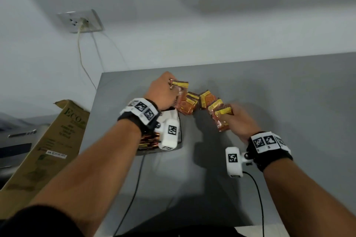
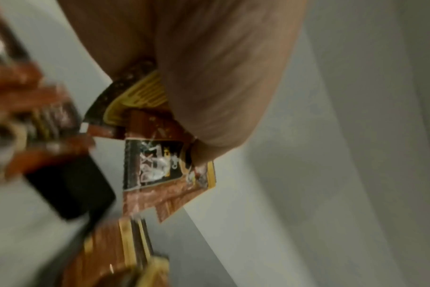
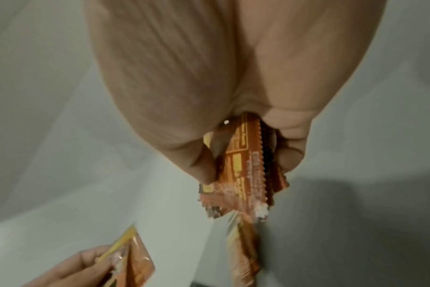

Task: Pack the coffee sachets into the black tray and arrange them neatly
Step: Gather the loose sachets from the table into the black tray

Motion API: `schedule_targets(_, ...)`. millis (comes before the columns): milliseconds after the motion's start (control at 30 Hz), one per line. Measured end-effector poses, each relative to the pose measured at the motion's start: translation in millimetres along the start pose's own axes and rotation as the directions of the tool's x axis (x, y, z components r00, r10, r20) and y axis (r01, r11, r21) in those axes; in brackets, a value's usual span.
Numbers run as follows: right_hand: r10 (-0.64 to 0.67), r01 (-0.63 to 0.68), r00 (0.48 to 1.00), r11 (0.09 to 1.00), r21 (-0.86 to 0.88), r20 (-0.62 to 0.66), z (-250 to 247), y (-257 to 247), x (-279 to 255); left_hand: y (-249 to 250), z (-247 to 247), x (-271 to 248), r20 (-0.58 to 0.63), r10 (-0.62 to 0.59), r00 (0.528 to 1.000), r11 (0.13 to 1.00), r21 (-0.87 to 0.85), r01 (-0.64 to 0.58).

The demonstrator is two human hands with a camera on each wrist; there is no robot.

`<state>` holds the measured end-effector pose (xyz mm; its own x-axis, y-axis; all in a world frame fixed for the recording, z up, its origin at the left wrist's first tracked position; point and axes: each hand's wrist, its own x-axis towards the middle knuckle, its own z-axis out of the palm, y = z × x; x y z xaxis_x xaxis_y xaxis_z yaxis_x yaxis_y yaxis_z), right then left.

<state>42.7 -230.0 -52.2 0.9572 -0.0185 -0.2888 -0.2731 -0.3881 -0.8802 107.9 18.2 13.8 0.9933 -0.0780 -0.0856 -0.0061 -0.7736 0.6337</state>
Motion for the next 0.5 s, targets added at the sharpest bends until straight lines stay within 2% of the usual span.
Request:
schedule_targets(67,-0.063,0.065,0.995,0.997,-0.028,0.072,12.6,-27.4,2.4,-19.8,-28.3,-4.5,0.01,0.046,0.999,0.994,0.102,-0.047)
schedule_targets(133,-0.182,0.198,0.978,0.966,-0.166,0.106,32.2,-52.5,5.6,-40.7,-46.3,-13.4,0.03,0.075,0.997,0.973,0.216,-0.079)
schedule_targets(200,-0.313,0.337,0.942,0.879,-0.337,0.123,58.4,-74.7,6.2,-61.7,-52.8,-23.3,0.079,0.098,0.992,0.944,0.307,-0.117)
schedule_targets(267,-0.383,0.43,0.903,0.801,-0.417,0.196,86.9,-88.3,8.4,-79.0,-51.0,-33.5,0.136,0.101,0.986,0.924,0.355,-0.143)
schedule_targets(333,-0.397,0.489,0.872,0.715,-0.499,0.286,113.6,-90.7,12.1,-91.6,-43.5,-42.5,0.169,0.117,0.979,0.901,0.397,-0.176)
schedule_targets(400,-0.354,0.494,0.87,0.619,-0.611,0.345,134.1,-88.9,9.6,-101.4,-34.7,-50.6,0.182,0.146,0.972,0.88,0.426,-0.212)
schedule_targets(500,-0.248,0.499,0.864,0.532,-0.684,0.438,151.1,-79.1,0.8,-113.6,-23.2,-62.6,0.243,0.18,0.953,0.902,0.345,-0.258)
